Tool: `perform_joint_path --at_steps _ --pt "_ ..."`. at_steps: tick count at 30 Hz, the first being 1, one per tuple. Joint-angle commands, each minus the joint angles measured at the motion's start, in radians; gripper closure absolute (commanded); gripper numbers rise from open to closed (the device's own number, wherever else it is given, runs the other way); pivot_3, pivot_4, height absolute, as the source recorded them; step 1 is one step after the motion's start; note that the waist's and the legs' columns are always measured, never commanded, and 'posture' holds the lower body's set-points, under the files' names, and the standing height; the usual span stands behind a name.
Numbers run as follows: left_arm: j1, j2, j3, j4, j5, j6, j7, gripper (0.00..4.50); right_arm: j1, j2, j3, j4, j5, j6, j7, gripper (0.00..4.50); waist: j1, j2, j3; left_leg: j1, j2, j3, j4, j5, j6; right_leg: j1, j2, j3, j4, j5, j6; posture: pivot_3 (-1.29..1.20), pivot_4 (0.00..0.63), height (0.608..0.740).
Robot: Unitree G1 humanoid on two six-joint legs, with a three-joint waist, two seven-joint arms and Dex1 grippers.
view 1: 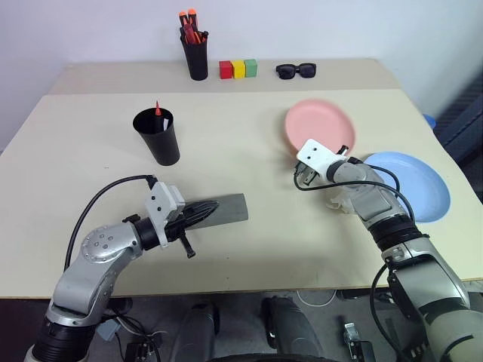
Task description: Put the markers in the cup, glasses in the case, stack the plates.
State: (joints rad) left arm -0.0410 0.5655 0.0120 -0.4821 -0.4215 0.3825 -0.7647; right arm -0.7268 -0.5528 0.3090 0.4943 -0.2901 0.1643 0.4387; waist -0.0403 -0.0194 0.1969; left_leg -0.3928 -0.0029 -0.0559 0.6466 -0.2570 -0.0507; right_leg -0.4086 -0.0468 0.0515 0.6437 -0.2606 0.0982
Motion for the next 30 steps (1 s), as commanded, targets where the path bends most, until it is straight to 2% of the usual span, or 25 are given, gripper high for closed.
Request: perform_joint_path --at_steps 1,5,12,15,18,21,26,30 --pt "-0.014 -0.022 -0.021 -0.034 -0.005 -0.018 0.010 4.50 0.039 -0.048 -0.030 -0.122 -0.040 -0.013 -0.015 4.49 0.002 0.000 0.000 0.000 0.000 0.000 0.000 0.000 0.000 0.000 0.000 0.000 0.001 0.000 0.000 0.00 0.150 0.740" --pt "-0.050 -0.056 -0.064 -0.023 -0.010 -0.014 0.009 4.50 0.145 -0.147 -0.136 -0.335 -0.036 0.046 0.002 4.49 0.008 0.001 0.000 0.000 0.000 -0.001 0.000 0.000 0.000 0.000 0.000 0.000 0.001 0.000 0.000 0.00 0.150 0.740" --pt "-0.151 -0.088 -0.156 0.095 0.010 -0.054 -0.077 4.50 0.501 -0.371 -0.477 -0.741 0.054 0.218 0.173 4.49 0.029 0.001 0.000 0.000 -0.001 -0.001 0.001 0.000 0.000 0.001 0.001 -0.001 0.001 -0.001 -0.001 0.00 0.150 0.740" --pt "-0.205 -0.108 -0.180 0.153 0.015 -0.078 -0.108 4.50 0.673 -0.410 -0.589 -0.852 0.093 0.270 0.258 4.49 0.026 0.001 0.000 0.001 0.000 -0.001 0.001 0.000 0.000 0.002 0.002 0.000 0.001 -0.002 -0.002 0.00 0.150 0.740" --pt "-0.239 -0.125 -0.194 0.191 0.021 -0.099 -0.125 4.50 0.780 -0.427 -0.633 -0.897 0.107 0.294 0.306 4.49 0.019 0.001 0.000 0.002 0.000 0.001 0.002 0.000 0.000 0.002 0.002 0.000 0.001 -0.002 -0.002 0.00 0.150 0.740" --pt "-0.255 -0.136 -0.200 0.207 0.028 -0.107 -0.129 4.50 0.806 -0.425 -0.647 -0.916 0.148 0.351 0.352 3.58 0.017 0.002 0.000 0.003 0.000 0.002 0.002 0.000 0.000 0.002 0.002 0.001 0.001 -0.002 -0.003 0.00 0.150 0.740" --pt "-0.250 -0.139 -0.198 0.198 0.033 -0.105 -0.127 4.50 0.814 -0.443 -0.638 -0.939 0.146 0.341 0.369 1.20 0.026 0.002 0.000 0.002 0.000 0.001 0.003 0.000 0.000 0.002 0.002 0.001 0.001 -0.003 -0.003 0.00 0.150 0.740" --pt "-0.239 -0.133 -0.197 0.178 0.037 -0.096 -0.125 4.50 0.799 -0.416 -0.650 -0.966 0.225 0.363 0.403 1.20 0.028 0.001 0.000 0.001 0.000 0.001 0.003 0.000 0.000 0.002 0.002 0.001 0.000 -0.003 -0.002 0.00 0.150 0.740"
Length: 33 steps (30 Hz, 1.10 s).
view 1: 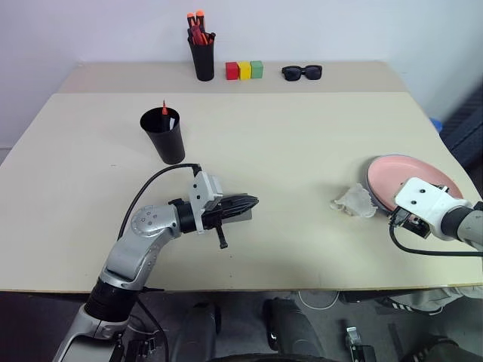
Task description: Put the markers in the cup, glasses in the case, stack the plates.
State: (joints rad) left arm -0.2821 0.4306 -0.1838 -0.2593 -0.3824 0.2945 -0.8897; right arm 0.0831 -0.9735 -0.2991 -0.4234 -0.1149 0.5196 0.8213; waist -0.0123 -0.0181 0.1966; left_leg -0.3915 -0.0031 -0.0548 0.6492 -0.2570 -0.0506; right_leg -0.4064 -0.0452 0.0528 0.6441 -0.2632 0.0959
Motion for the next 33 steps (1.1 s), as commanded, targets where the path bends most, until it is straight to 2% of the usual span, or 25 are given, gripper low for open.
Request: perform_joint_path --at_steps 1,8,14,17,21,22,25,28,33 --pt "0.004 0.003 -0.001 -0.050 -0.003 -0.005 0.001 4.50 -0.010 0.009 -0.039 -0.057 0.069 0.010 0.029 1.20 0.000 0.000 0.000 0.000 0.000 0.000 0.000 0.000 0.000 0.000 0.000 0.000 0.000 0.000 0.000 0.00 0.150 0.740" --pt "0.006 0.005 -0.007 -0.086 -0.018 0.020 -0.003 4.50 -0.046 0.071 0.062 -0.057 0.103 0.000 -0.017 1.20 -0.002 0.000 0.000 0.000 0.000 -0.001 0.000 0.000 0.000 0.000 0.000 0.000 0.000 0.000 0.000 0.00 0.150 0.740" --pt "0.011 0.002 -0.027 -0.133 -0.042 0.052 -0.024 4.50 -0.080 0.114 0.180 0.025 0.010 -0.039 -0.123 1.20 0.001 0.000 0.000 0.000 0.000 -0.001 0.000 0.000 0.000 0.000 0.000 0.000 0.000 0.000 0.000 0.00 0.150 0.740" --pt "0.014 0.011 -0.037 -0.144 -0.051 0.062 -0.039 4.50 -0.090 0.122 0.190 0.046 -0.002 -0.045 -0.151 2.06 0.000 0.000 0.000 0.000 0.000 0.000 0.000 0.000 0.000 0.000 -0.001 0.000 0.000 0.000 0.000 0.00 0.150 0.740" --pt "0.017 0.017 -0.049 -0.128 -0.040 0.047 -0.055 4.50 -0.078 0.111 0.187 0.030 -0.006 -0.048 -0.152 4.12 -0.001 0.000 0.000 0.000 0.000 -0.001 0.000 0.000 0.000 0.000 0.000 0.000 0.000 0.000 0.000 0.00 0.150 0.740" --pt "0.016 0.016 -0.051 -0.123 -0.038 0.043 -0.058 4.50 -0.074 0.107 0.184 0.025 -0.011 -0.050 -0.153 4.48 -0.001 0.000 0.000 0.000 0.000 -0.001 0.000 0.000 0.000 0.000 0.000 0.000 0.001 0.000 0.000 0.00 0.150 0.740" --pt "0.013 0.012 -0.055 -0.105 -0.033 0.031 -0.069 4.50 -0.069 0.106 0.157 -0.002 -0.007 -0.043 -0.158 4.48 -0.001 0.000 0.000 0.000 0.000 -0.001 0.000 0.000 0.000 0.000 0.000 0.000 0.000 0.000 0.000 0.00 0.150 0.740" --pt "0.012 0.007 -0.062 -0.084 -0.026 0.011 -0.084 4.50 -0.100 0.102 0.075 -0.031 0.022 0.000 -0.166 4.48 0.000 0.000 0.000 0.000 0.000 -0.001 0.000 0.000 0.000 0.000 0.000 0.000 0.000 0.000 0.000 0.00 0.150 0.740" --pt "0.020 0.006 -0.077 -0.067 -0.020 -0.015 -0.101 4.50 -0.172 0.061 -0.023 0.060 -0.013 0.069 -0.226 4.48 -0.001 0.000 0.000 0.000 0.000 -0.001 0.001 0.000 0.000 0.000 0.000 0.000 0.000 0.000 0.000 0.00 0.150 0.740"
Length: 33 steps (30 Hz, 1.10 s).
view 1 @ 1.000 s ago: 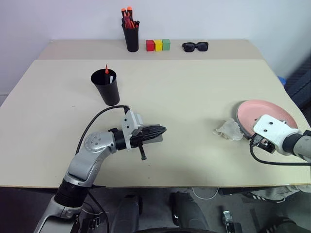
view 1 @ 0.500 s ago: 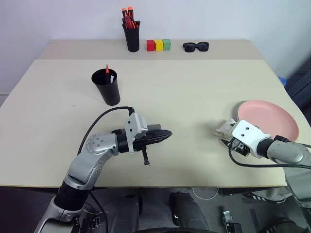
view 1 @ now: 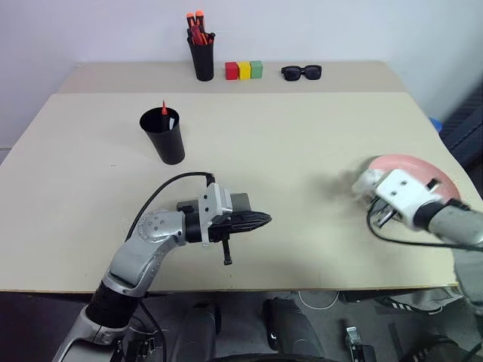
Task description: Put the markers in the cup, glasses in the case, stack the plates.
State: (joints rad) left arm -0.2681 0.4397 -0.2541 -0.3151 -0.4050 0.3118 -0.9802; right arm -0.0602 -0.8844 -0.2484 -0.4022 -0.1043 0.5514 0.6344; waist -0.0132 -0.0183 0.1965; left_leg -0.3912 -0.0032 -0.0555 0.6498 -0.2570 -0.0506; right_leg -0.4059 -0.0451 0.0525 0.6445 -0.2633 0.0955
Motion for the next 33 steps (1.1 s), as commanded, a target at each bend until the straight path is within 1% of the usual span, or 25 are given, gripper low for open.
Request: perform_joint_path --at_steps 1,2,3,5,8,9,12,16,21,25,27,30,33 --pt "0.006 -0.005 -0.009 -0.009 0.005 -0.036 -0.011 4.50 -0.031 -0.040 -0.085 0.066 -0.026 0.054 -0.041 4.48 0.001 0.000 0.000 0.000 0.000 0.000 0.000 0.000 0.000 0.000 0.000 0.000 0.000 0.000 0.000 0.00 0.150 0.740" --pt "0.007 -0.007 -0.011 -0.007 0.007 -0.039 -0.011 4.50 -0.026 -0.050 -0.090 0.089 -0.034 0.066 -0.044 4.48 0.003 0.000 0.000 0.000 0.000 0.000 0.000 0.000 0.000 0.000 0.000 0.000 0.000 0.000 0.000 0.00 0.150 0.740" --pt "0.006 -0.009 -0.013 -0.003 0.009 -0.044 -0.010 4.50 -0.021 -0.059 -0.092 0.108 -0.037 0.073 -0.045 3.89 0.004 0.000 0.000 0.000 0.000 0.000 0.000 0.000 0.000 0.000 0.000 0.000 0.000 0.000 0.000 0.00 0.150 0.740" --pt "0.005 -0.014 -0.013 0.005 0.019 -0.057 -0.004 4.50 -0.011 -0.070 -0.087 0.126 -0.041 0.069 -0.043 3.14 0.002 0.000 0.000 0.000 0.000 0.000 0.000 0.000 0.000 0.000 0.000 0.000 0.000 0.000 0.000 0.00 0.150 0.740" --pt "0.000 -0.017 0.004 0.021 0.033 -0.070 0.014 4.50 -0.014 -0.074 -0.064 0.131 -0.052 0.043 -0.048 1.57 -0.003 0.001 0.000 0.000 0.000 0.000 0.000 0.000 0.000 0.000 0.000 0.000 0.000 0.000 0.000 0.00 0.150 0.740" --pt "-0.002 -0.017 0.013 0.027 0.036 -0.072 0.021 4.50 -0.017 -0.075 -0.053 0.135 -0.057 0.029 -0.051 1.12 -0.006 0.001 0.000 0.000 0.000 0.001 0.000 0.000 0.000 0.000 0.000 0.000 0.000 0.000 0.000 0.00 0.150 0.740" --pt "-0.007 -0.009 0.044 0.043 0.047 -0.088 0.049 4.50 -0.037 -0.073 -0.015 0.142 -0.056 -0.023 -0.042 1.12 -0.006 0.001 0.000 0.001 0.000 0.001 0.000 0.000 0.000 0.000 0.000 0.000 0.001 0.000 0.000 0.00 0.150 0.740" --pt "-0.003 0.003 0.128 0.060 0.061 -0.098 0.124 4.50 -0.088 -0.033 0.037 0.119 0.009 -0.116 0.006 1.12 -0.006 0.001 0.000 0.001 0.000 0.000 0.000 0.000 0.000 0.000 0.000 0.000 0.001 0.000 0.000 0.00 0.150 0.740" --pt "0.029 0.053 0.318 0.102 0.100 -0.118 0.268 4.50 -0.191 0.101 0.079 0.113 0.174 -0.129 0.063 1.12 -0.007 0.000 0.000 0.001 0.001 -0.001 -0.001 0.000 0.000 0.000 0.001 0.000 0.001 0.002 0.004 0.00 0.150 0.740" --pt "0.091 0.096 0.423 0.103 0.132 -0.135 0.340 4.50 -0.255 0.186 0.087 0.155 0.288 -0.116 0.106 1.12 -0.003 0.001 0.000 0.001 0.001 -0.001 -0.001 0.000 0.000 0.000 0.000 -0.001 0.001 0.002 0.004 0.00 0.150 0.740" --pt "0.136 0.114 0.476 0.093 0.139 -0.142 0.366 4.50 -0.288 0.209 0.099 0.202 0.319 -0.115 0.126 1.12 -0.001 0.001 0.000 0.000 0.001 -0.001 -0.001 0.000 0.000 0.000 -0.001 -0.001 0.001 0.002 0.004 0.00 0.150 0.740" --pt "0.178 0.121 0.507 0.065 0.138 -0.138 0.389 4.50 -0.322 0.211 0.125 0.274 0.321 -0.142 0.146 1.12 0.003 0.000 0.000 0.000 0.001 -0.001 -0.001 0.000 0.000 0.000 -0.002 -0.001 0.000 0.002 0.003 0.00 0.150 0.740" --pt "0.200 0.116 0.509 0.039 0.137 -0.134 0.406 4.50 -0.358 0.210 0.148 0.354 0.305 -0.189 0.160 1.12 0.001 0.000 0.000 0.000 0.001 -0.001 0.000 0.000 0.000 0.000 -0.002 -0.001 0.000 0.001 0.002 0.00 0.150 0.740"
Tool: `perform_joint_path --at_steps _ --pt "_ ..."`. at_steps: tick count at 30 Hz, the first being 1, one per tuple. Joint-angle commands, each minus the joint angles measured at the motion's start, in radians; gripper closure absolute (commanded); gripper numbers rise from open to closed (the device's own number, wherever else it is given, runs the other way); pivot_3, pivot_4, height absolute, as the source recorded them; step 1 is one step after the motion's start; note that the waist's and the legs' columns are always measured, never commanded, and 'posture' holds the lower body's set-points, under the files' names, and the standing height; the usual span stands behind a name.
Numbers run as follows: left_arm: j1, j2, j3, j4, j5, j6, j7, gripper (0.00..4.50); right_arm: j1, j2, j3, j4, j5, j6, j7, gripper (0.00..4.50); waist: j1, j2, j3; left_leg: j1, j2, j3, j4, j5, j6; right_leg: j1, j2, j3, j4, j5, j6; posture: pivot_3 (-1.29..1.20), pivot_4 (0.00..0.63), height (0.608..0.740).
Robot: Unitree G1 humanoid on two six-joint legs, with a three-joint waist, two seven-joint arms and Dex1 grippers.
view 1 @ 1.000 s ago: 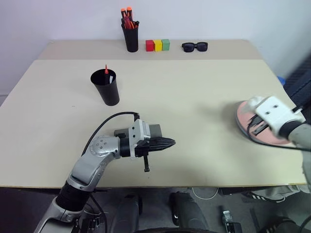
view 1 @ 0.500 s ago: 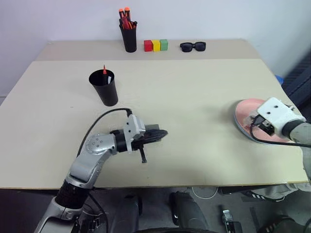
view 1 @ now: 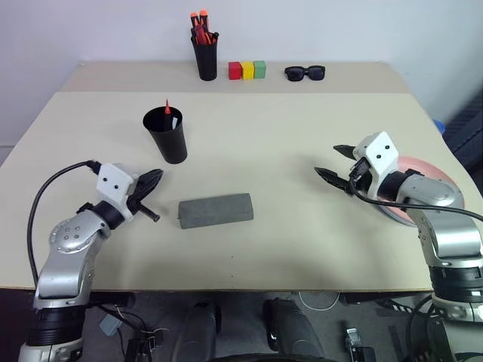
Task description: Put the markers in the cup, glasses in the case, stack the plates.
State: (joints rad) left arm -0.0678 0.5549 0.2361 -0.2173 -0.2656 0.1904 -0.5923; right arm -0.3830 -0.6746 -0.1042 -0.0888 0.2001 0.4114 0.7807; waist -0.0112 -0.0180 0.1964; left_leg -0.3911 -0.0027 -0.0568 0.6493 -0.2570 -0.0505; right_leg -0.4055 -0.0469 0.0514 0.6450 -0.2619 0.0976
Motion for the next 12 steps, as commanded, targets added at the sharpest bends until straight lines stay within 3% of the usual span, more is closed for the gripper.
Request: perform_joint_path --at_steps 1,12 --pt "0.004 -0.002 0.013 -0.063 0.003 -0.014 0.025 4.50 -0.043 0.004 0.012 0.059 -0.004 -0.062 0.012 1.12 -0.002 0.000 0.000 0.000 0.000 0.000 0.000 0.000 0.000 0.000 0.000 0.000 0.000 -0.001 -0.001 0.00 0.150 0.740" --pt "0.024 -0.036 -0.014 -0.121 0.014 0.027 0.089 4.50 -0.084 0.006 0.065 0.174 -0.034 -0.132 0.018 1.12 -0.007 0.000 0.000 0.000 0.000 0.000 -0.001 0.000 0.000 -0.001 0.001 0.000 0.001 0.001 0.001 0.00 0.150 0.740"
